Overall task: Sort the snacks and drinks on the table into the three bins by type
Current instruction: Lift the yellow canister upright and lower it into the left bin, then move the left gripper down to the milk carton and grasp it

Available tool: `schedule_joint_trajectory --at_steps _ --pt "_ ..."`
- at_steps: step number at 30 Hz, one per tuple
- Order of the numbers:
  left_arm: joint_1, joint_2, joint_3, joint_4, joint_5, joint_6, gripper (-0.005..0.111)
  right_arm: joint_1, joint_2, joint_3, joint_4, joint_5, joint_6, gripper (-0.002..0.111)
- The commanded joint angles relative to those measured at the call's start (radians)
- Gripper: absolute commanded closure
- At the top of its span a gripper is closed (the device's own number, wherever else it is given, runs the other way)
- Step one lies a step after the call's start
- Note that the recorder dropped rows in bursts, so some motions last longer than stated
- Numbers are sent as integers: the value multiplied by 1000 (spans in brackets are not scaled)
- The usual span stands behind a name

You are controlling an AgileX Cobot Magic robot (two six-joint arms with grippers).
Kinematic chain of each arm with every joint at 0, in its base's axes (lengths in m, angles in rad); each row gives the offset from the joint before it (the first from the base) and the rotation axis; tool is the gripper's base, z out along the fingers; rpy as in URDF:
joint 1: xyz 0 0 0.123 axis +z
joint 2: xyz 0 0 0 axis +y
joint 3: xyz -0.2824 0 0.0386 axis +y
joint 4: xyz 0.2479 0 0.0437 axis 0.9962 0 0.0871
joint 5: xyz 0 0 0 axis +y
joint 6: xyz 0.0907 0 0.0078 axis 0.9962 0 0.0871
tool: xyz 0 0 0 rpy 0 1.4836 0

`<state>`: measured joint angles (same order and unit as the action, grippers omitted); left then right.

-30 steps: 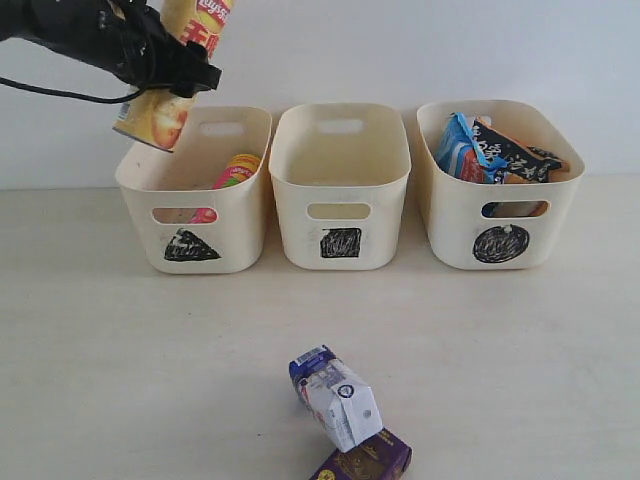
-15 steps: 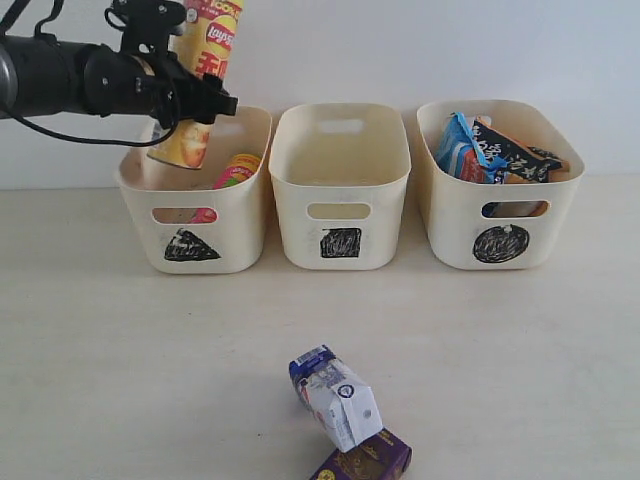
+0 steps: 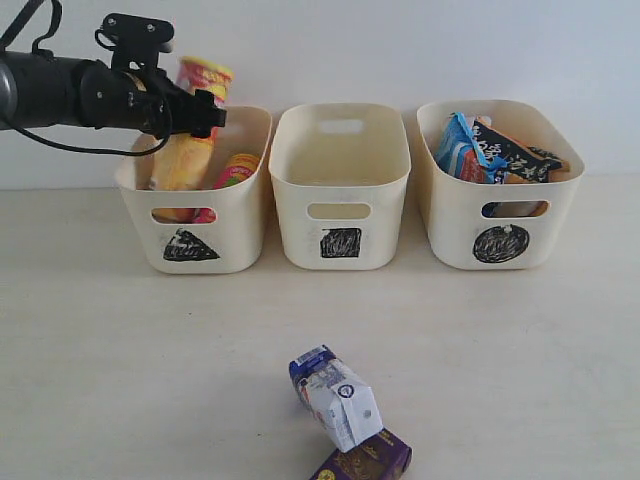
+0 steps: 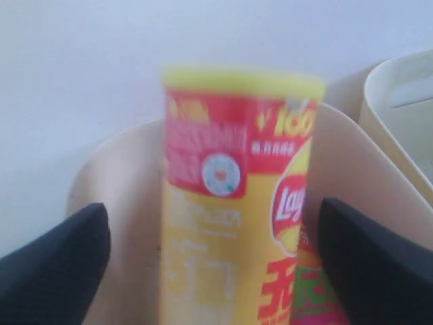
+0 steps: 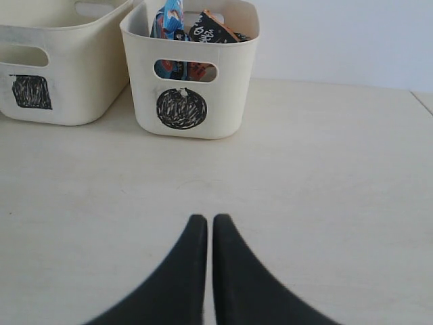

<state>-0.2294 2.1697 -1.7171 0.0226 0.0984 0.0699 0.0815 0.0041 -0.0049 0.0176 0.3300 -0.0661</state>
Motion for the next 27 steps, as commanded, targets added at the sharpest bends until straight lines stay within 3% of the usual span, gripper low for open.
schedule_joint_trajectory --at_steps 1,7,9,11,13,14,22,27 --pt "0 3 1 -8 7 -12 28 -3 -4 5 -2 -4 0 108" --pt "0 -87 1 0 94 -5 33 -3 -4 5 -2 -4 0 108" --pt "0 -141 1 1 188 29 42 -3 -4 5 -2 -4 0 108" --pt "0 -193 1 1 294 93 63 -3 -4 5 -2 -4 0 108" --pt "0 -239 1 -3 435 163 93 -3 -4 5 -2 -4 0 108" --pt "0 -246 1 -3 478 176 100 -3 -4 5 -2 -4 0 108" --pt "0 -291 3 -34 799 352 103 -3 -4 5 -2 -4 0 108" --pt "0 -327 53 -206 873 528 103 -3 -4 5 -2 -4 0 108"
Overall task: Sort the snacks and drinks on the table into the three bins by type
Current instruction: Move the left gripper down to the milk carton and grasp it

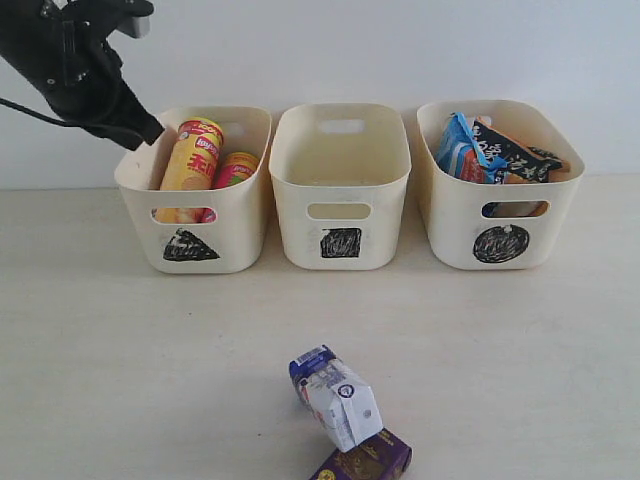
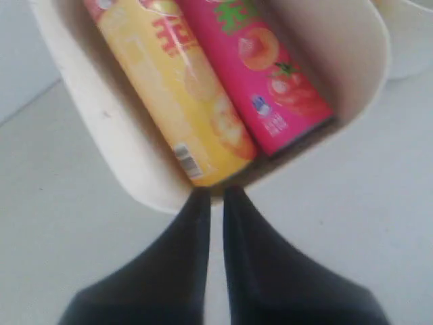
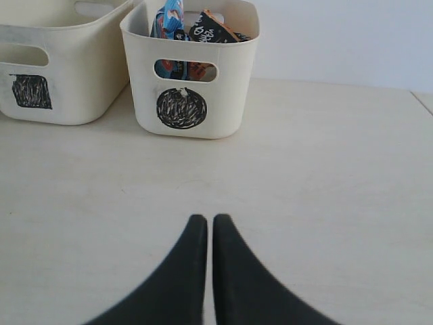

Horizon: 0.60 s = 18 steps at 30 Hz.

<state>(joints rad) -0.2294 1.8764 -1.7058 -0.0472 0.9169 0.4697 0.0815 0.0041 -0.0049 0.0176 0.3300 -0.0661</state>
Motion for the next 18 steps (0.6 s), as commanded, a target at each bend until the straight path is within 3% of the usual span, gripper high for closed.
schedule_joint_trajectory --at_steps 1,8,14,18 --pt "0 -46 64 -192 59 180 103 -3 -4 5 -2 -4 0 108" --pt "-3 -136 260 -524 165 688 103 -3 -4 5 -2 -4 0 108" --pt "-7 -167 359 -670 203 891 103 -3 -4 5 -2 -4 0 108" --pt "-63 -167 395 -673 223 1013 103 -3 -4 5 -2 -4 0 108"
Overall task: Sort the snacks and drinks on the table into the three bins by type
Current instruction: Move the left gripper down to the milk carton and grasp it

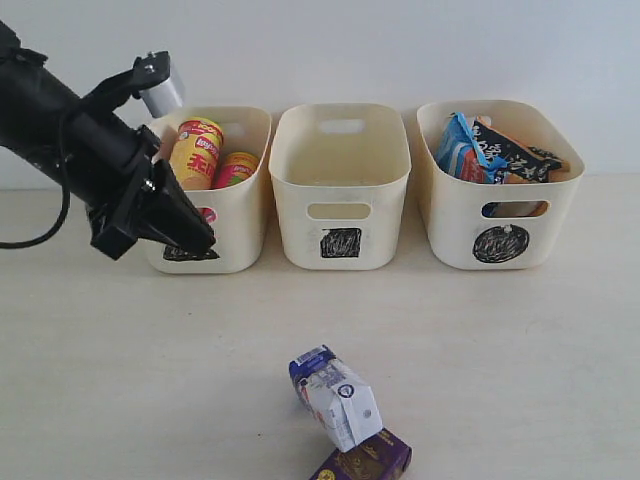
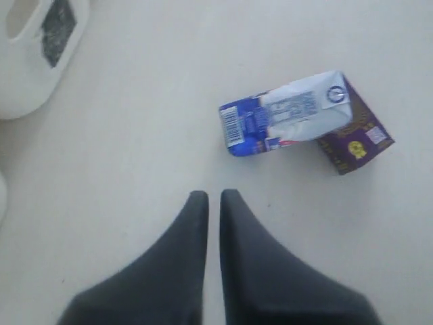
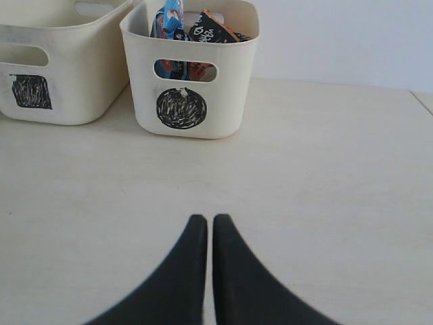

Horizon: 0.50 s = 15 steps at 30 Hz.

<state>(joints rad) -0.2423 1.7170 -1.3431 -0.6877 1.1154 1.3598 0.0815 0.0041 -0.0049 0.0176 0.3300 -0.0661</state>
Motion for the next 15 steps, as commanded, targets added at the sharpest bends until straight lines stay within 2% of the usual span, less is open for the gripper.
schedule_joint_trajectory --at_steps 1,7,9,11,15 --pt "-73 -8 40 -32 24 157 103 -3 -4 5 -2 -4 0 108" --pt "-215 -6 77 -32 -20 306 103 -3 -4 5 -2 -4 0 108" --pt "-251 3 86 -32 -24 356 96 -3 -4 5 -2 -4 0 108" --pt "-273 19 88 -30 -24 407 80 -3 -4 5 -2 -4 0 108" --pt "-309 61 88 -28 -55 429 36 -3 -4 5 -2 -4 0 108"
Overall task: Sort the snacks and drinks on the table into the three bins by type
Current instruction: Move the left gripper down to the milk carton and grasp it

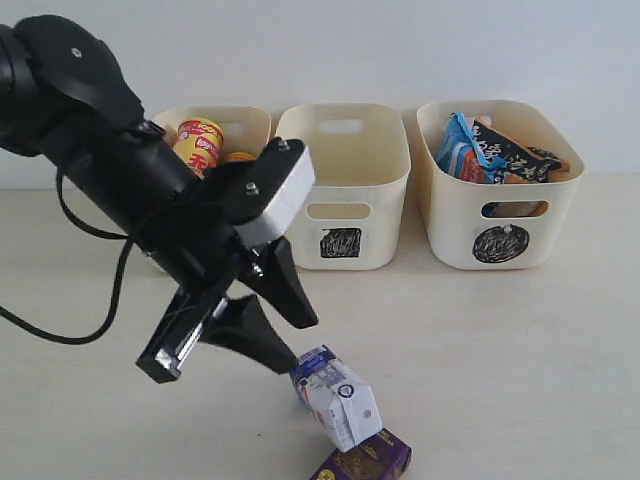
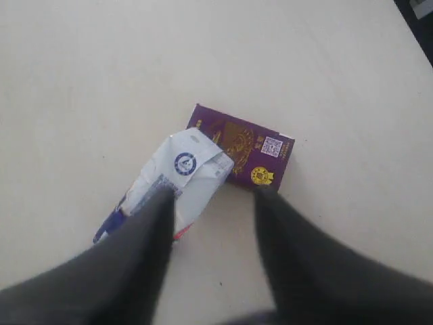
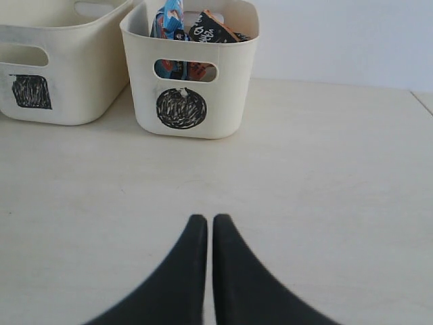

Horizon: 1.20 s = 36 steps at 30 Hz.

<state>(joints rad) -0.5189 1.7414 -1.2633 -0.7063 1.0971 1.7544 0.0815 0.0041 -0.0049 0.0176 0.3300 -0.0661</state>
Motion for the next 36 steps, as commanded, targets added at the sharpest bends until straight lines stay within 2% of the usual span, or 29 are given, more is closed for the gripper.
schedule_joint_trajectory --at_steps 1,7,12,16,27,33,36 --pt "-41 50 8 -9 -51 34 33 -3 -4 5 -2 -4 0 108" --pt "-88 121 8 95 -66 72 34 -3 -4 5 -2 -4 0 108" --pt "-118 165 8 147 -149 109 34 -3 -4 5 -2 -4 0 108" --pt "-130 187 8 147 -234 130 34 -3 -4 5 -2 -9 0 108" --pt "-131 251 8 141 -264 132 34 -3 -4 5 -2 -9 0 108" --pt "-131 289 8 71 -271 178 34 -3 -4 5 -2 -9 0 108" --pt "-132 301 8 57 -284 183 39 -3 -4 5 -2 -9 0 108"
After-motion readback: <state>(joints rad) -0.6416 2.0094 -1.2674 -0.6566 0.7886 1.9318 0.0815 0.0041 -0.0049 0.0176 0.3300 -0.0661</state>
